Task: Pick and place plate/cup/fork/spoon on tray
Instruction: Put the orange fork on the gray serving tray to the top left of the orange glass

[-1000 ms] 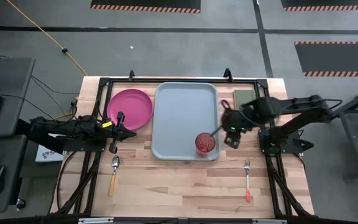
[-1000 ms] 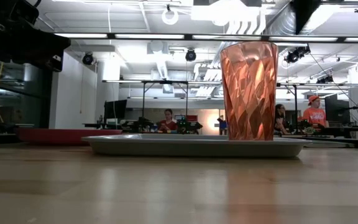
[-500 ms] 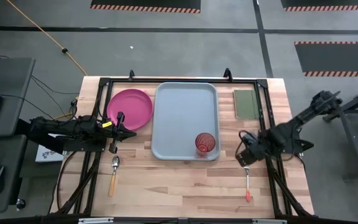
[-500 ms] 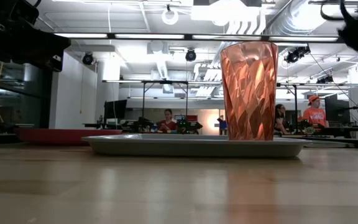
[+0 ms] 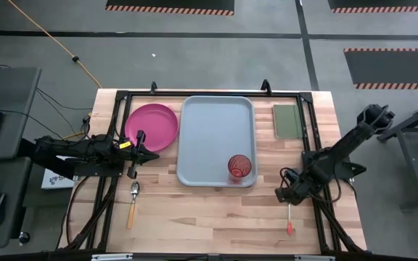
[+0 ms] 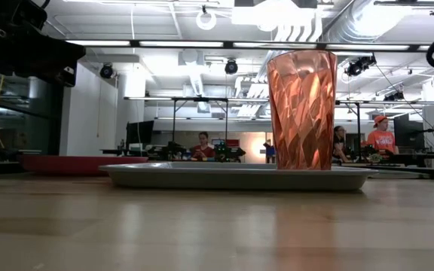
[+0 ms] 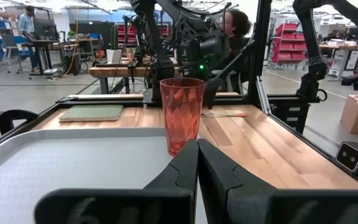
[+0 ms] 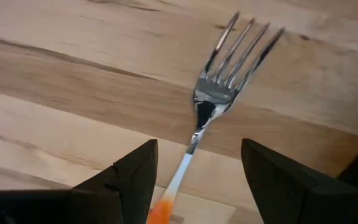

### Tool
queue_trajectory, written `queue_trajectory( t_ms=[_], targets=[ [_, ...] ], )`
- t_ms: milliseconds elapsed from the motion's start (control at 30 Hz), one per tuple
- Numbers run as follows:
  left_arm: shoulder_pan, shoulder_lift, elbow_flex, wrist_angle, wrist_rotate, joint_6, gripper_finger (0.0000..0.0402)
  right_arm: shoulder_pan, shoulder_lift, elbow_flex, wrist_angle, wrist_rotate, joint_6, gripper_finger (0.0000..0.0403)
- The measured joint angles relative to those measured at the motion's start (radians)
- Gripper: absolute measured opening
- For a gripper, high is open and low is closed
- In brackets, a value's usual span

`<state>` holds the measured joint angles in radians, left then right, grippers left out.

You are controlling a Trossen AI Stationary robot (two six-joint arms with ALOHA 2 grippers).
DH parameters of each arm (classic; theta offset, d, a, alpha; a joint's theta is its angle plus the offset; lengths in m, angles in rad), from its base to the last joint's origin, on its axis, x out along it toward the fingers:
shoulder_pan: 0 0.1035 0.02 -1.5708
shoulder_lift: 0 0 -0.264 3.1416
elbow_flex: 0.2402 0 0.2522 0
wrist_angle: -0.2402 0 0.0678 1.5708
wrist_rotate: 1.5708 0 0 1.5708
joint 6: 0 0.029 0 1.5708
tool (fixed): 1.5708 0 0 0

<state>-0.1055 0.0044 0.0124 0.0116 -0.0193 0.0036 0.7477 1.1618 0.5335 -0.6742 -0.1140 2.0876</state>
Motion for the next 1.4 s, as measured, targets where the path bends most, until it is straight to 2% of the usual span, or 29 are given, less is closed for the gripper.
queue_trajectory(
  t_ms=[333,533,667,1033,1100,1233,1400],
  targets=[
    [0.000,0.000,0.000,0.000,0.000,0.000,0.0001,0.021,0.174,0.005,0.099,-0.030,0.054,0.0223],
    [0.000,0.000,0.000,0.000,0.000,0.000,0.0001,0.021,0.222,0.048,0.048,-0.017,0.052,0.0214],
    [0.000,0.000,0.000,0.000,0.000,0.000,0.0001,0.021,0.237,0.066,0.011,-0.011,0.052,0.0176],
    [0.000,0.000,0.000,0.000,0.000,0.000,0.0001,0.020,0.248,0.066,0.006,-0.007,0.051,0.0015],
    [0.000,0.000,0.000,0.000,0.000,0.000,0.0001,0.020,0.248,0.066,0.004,-0.006,0.044,0.0007],
    [0.000,0.000,0.000,0.000,0.000,0.000,0.0001,0.010,0.251,0.087,-0.015,-0.010,-0.002,0.0017],
    [0.000,0.000,0.000,0.000,0.000,0.000,0.0001,-0.028,0.251,0.157,-0.135,0.041,-0.075,0.0011]
  ],
)
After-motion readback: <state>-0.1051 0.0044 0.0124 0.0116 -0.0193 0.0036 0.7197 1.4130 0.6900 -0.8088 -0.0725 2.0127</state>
